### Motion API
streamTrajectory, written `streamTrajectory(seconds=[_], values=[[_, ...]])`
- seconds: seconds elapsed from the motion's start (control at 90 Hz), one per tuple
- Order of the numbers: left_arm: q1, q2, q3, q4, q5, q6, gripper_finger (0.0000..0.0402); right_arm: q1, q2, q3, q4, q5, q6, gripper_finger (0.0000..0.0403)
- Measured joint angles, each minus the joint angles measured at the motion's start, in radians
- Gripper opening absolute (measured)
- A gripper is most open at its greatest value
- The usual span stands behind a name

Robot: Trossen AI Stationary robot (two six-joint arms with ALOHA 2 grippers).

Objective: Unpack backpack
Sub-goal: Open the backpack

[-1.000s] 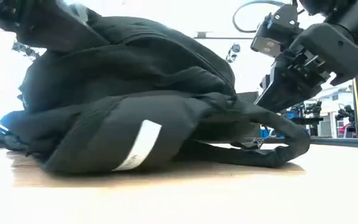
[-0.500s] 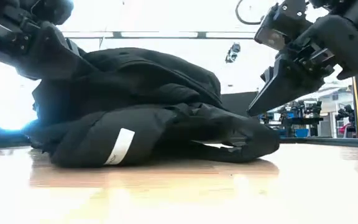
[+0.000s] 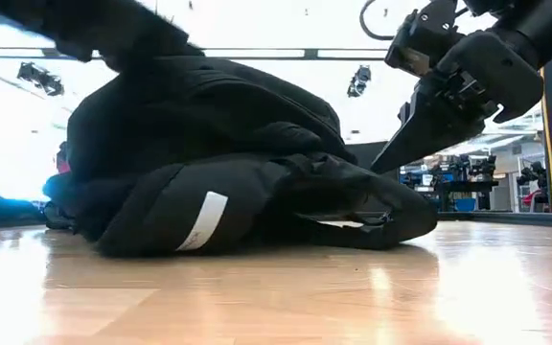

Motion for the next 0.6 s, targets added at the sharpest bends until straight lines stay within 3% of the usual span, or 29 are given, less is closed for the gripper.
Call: streamTrajectory(seconds=[0.156,0.322,0.6], values=[[0.025,0.0,0.088,-0.039,-0.014,0.025,0.0201,0.0,0.0,0.0,0.014,0.0,0.0,0.003],[0.091,0.014,0.223,-0.233,-0.012,0.005,0.0214,-0.001,0.0,0.0,0.033,0.0,-0.008,0.0025],[0.212,0.128,0.482,-0.572,0.111,-0.018,0.0214,-0.008,0.0,0.0,0.047,0.003,-0.008,0.0037]])
